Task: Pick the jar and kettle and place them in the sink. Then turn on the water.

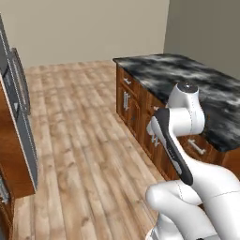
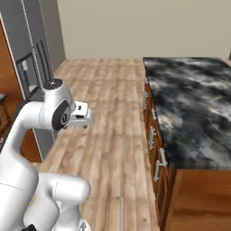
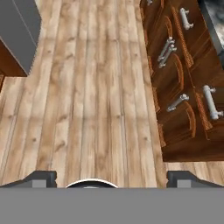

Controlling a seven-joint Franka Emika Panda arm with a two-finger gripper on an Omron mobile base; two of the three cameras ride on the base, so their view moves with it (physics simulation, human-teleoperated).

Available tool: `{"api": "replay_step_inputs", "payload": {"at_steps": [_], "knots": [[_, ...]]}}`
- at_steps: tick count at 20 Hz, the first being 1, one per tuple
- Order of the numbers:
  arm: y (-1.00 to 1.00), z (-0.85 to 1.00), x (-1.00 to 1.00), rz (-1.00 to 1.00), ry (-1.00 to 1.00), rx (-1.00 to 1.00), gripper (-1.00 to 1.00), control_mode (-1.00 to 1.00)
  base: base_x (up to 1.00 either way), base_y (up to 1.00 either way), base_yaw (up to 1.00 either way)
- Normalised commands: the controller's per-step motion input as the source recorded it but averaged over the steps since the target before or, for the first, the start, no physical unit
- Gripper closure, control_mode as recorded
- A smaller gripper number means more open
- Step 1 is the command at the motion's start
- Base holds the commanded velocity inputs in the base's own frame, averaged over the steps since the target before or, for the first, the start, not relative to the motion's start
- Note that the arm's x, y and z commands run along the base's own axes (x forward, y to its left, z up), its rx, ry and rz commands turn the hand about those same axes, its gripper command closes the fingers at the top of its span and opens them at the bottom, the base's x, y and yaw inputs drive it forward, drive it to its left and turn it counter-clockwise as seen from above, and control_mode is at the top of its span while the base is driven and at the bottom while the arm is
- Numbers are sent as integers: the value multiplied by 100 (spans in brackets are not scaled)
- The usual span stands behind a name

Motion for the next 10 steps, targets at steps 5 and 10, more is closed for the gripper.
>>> {"api": "replay_step_inputs", "payload": {"at_steps": [5,10], "knots": [[0,0,0,0,0,0,-100,100,61,21,-62],[0,0,0,0,0,0,-100,100,44,27,-59]]}}
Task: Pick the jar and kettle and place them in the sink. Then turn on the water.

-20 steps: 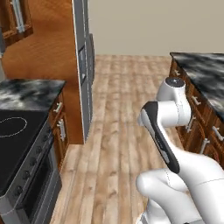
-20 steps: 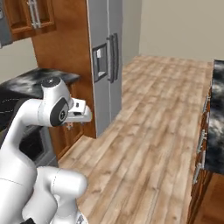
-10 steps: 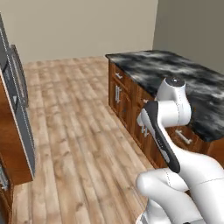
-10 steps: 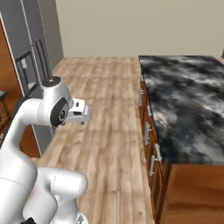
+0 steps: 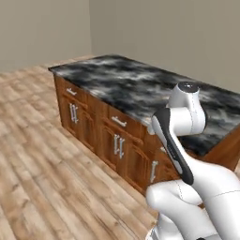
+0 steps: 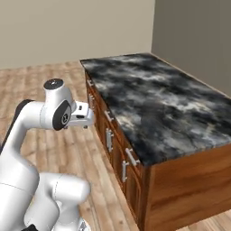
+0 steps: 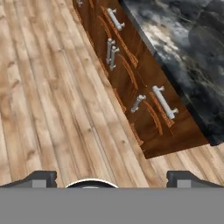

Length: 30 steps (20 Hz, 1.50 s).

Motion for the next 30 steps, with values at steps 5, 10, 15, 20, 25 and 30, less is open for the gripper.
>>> {"api": "replay_step_inputs", "payload": {"at_steps": [5,10,15,20,25,30], "knots": [[0,0,0,0,0,0,-100,100,33,29,-58],[0,0,0,0,0,0,-100,100,22,34,-58],[0,0,0,0,0,0,-100,100,16,42,-59],[0,0,0,0,0,0,-100,100,16,44,-58],[0,0,0,0,0,0,-100,100,10,61,-54],[0,0,0,0,0,0,-100,100,9,90,-38]]}}
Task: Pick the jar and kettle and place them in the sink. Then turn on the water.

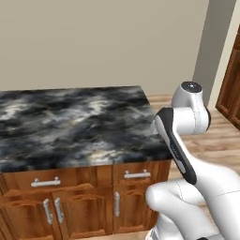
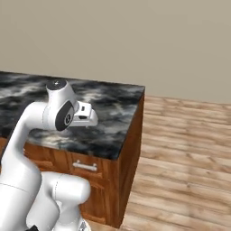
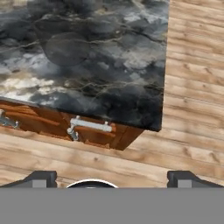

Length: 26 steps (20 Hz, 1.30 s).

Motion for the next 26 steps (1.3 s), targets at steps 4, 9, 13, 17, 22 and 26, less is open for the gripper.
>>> {"api": "replay_step_inputs", "payload": {"at_steps": [4,9,13,17,22,26], "knots": [[0,0,0,0,0,0,-100,100,49,59,-12],[0,0,0,0,0,0,-100,100,40,21,0],[0,0,0,0,0,0,-100,100,43,11,0],[0,0,0,0,0,0,-100,100,28,1,-12],[0,0,0,0,0,0,-100,100,21,22,-16],[0,0,0,0,0,0,-100,100,43,22,-11]]}}
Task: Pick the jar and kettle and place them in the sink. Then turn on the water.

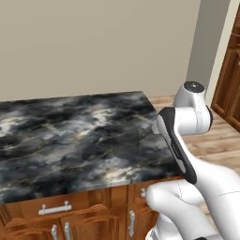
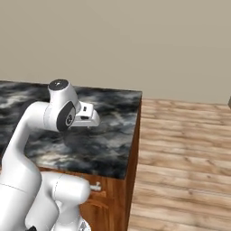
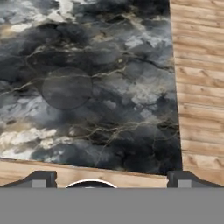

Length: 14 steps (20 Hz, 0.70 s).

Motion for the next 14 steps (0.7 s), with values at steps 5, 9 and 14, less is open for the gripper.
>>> {"api": "replay_step_inputs", "payload": {"at_steps": [5,9,14], "knots": [[0,0,0,0,0,0,-100,100,49,18,-5],[0,0,0,0,0,0,-100,100,23,36,-3],[0,0,0,0,0,0,-100,100,10,35,-1]]}}
